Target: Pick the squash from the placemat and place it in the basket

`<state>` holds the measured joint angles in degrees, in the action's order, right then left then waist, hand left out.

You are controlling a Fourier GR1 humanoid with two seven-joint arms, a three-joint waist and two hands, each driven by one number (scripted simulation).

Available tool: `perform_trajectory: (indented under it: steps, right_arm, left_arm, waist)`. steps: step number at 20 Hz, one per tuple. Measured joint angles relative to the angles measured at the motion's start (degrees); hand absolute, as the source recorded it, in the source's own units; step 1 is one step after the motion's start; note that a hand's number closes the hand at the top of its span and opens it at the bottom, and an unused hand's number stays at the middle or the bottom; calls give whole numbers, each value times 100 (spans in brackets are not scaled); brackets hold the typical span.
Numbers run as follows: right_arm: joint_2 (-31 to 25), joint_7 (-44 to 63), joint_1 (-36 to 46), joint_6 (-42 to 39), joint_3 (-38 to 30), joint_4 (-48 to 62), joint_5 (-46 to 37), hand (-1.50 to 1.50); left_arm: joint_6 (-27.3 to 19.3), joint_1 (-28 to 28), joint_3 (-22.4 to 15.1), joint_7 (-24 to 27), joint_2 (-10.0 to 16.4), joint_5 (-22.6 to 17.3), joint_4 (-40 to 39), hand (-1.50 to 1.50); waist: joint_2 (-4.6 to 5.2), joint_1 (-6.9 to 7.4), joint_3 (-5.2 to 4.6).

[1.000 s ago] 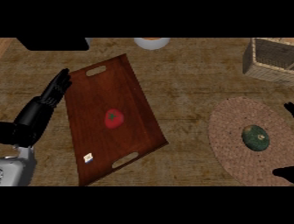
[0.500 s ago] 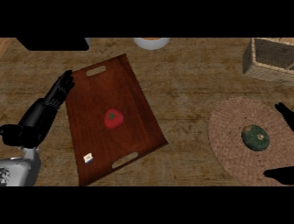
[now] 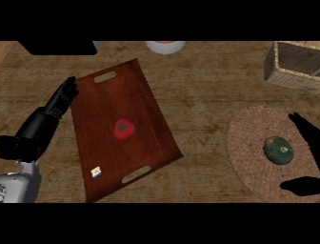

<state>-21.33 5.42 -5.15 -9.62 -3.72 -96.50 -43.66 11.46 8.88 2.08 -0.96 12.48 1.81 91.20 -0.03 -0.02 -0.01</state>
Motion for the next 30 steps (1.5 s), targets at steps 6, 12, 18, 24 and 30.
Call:
perform_trajectory:
  steps: [6,12,18,24,30]
  right_arm:
    - [171,-88,273,78,6,481,-315,-150]
    - [310,-183,458,244,-66,1026,-581,-150]
    - [329,-246,770,286,-153,1659,-777,-150]
    - [398,-309,809,129,-118,1803,-806,-150]
    - [298,-608,867,8,0,2126,-943,150]
  left_arm:
    - [34,88,51,25,-75,106,-108,0]
    - [59,-25,42,-31,-181,189,56,0]
    - [107,-40,101,31,-227,242,40,0]
    - [83,28,96,43,-315,333,-16,0]
    - [175,156,217,92,-268,270,-193,0]
  waist:
    - [2,2,1]
    - [1,5,2]
    - [2,7,1]
    - [-6,0,-14]
    - [-33,-2,-65]
